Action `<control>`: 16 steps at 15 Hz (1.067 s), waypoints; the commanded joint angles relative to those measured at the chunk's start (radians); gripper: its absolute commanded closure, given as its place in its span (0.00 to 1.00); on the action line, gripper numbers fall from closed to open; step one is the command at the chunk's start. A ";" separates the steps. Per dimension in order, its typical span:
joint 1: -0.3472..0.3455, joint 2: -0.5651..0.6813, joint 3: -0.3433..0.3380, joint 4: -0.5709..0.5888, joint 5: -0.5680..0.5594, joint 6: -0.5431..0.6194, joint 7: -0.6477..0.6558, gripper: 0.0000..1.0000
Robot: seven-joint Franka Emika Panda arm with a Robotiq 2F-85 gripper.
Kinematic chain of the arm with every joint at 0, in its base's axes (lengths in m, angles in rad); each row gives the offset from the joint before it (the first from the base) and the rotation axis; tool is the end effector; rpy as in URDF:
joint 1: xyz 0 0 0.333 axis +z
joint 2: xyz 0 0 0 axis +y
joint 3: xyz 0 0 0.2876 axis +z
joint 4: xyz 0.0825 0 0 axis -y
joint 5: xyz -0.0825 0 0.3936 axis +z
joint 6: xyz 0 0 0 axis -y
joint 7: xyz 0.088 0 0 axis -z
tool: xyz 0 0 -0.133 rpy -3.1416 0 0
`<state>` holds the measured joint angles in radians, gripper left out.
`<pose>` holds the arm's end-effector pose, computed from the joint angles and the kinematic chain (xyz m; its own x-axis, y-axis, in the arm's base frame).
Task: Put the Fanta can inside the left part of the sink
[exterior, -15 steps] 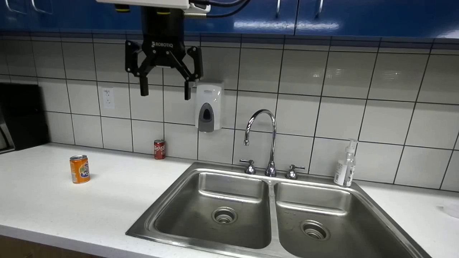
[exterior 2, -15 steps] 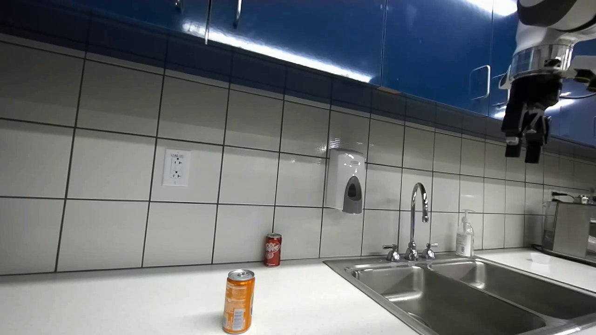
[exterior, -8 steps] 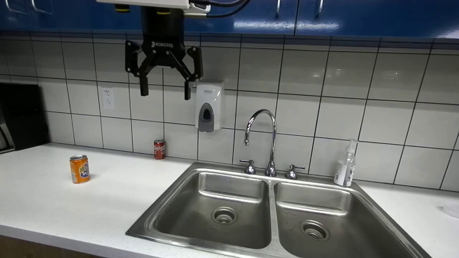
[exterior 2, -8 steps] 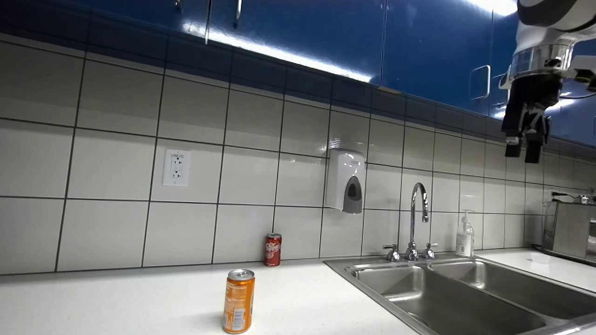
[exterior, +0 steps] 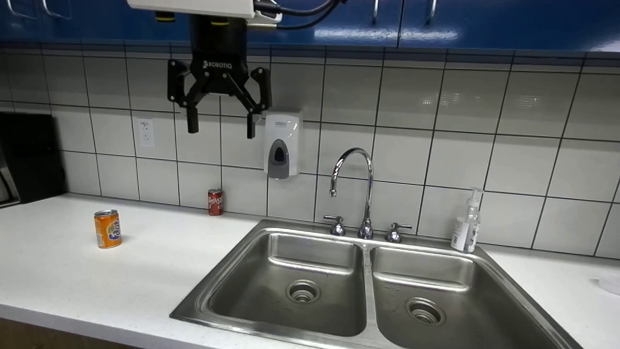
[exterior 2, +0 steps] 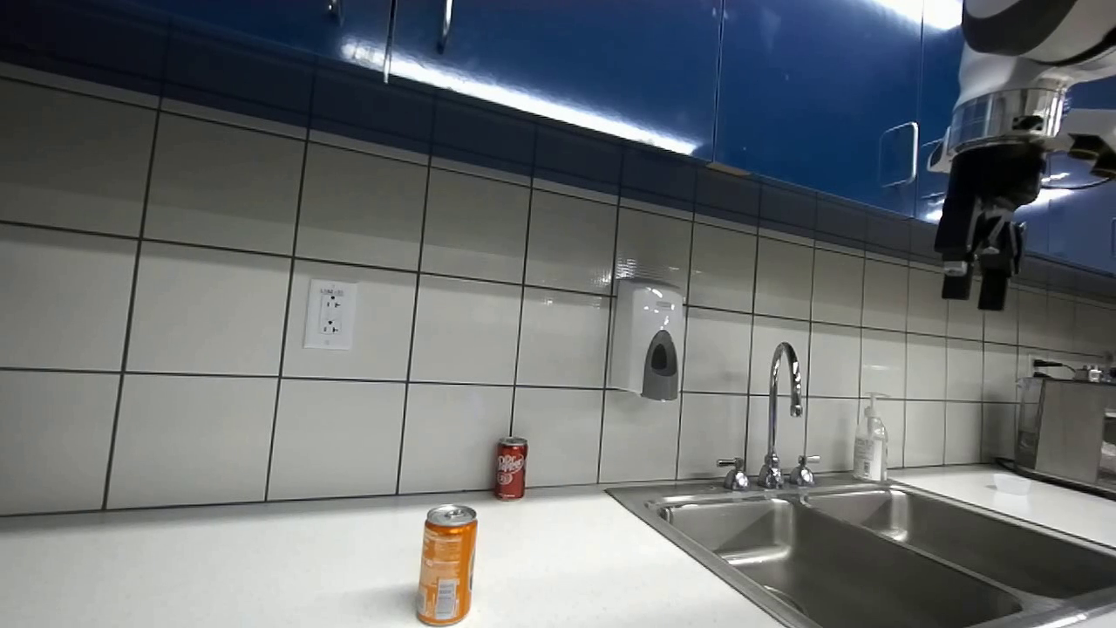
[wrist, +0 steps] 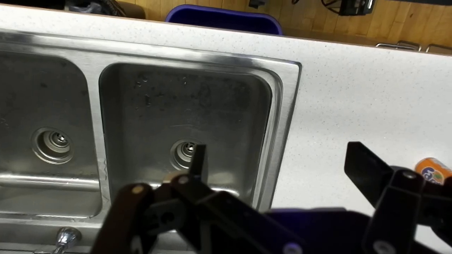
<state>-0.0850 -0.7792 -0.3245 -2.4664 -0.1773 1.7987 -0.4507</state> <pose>0.3279 -0.1683 0.4928 0.9832 0.1520 0.1012 0.1535 -0.9881 -0.0070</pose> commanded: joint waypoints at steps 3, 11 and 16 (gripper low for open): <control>0.027 0.035 0.043 -0.023 -0.002 0.015 0.002 0.00; 0.082 0.052 0.138 -0.086 -0.021 0.089 0.005 0.00; 0.141 0.070 0.173 -0.145 0.001 0.208 0.000 0.00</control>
<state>0.0336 -0.7158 -0.1799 -2.5729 -0.1776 1.9351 -0.4497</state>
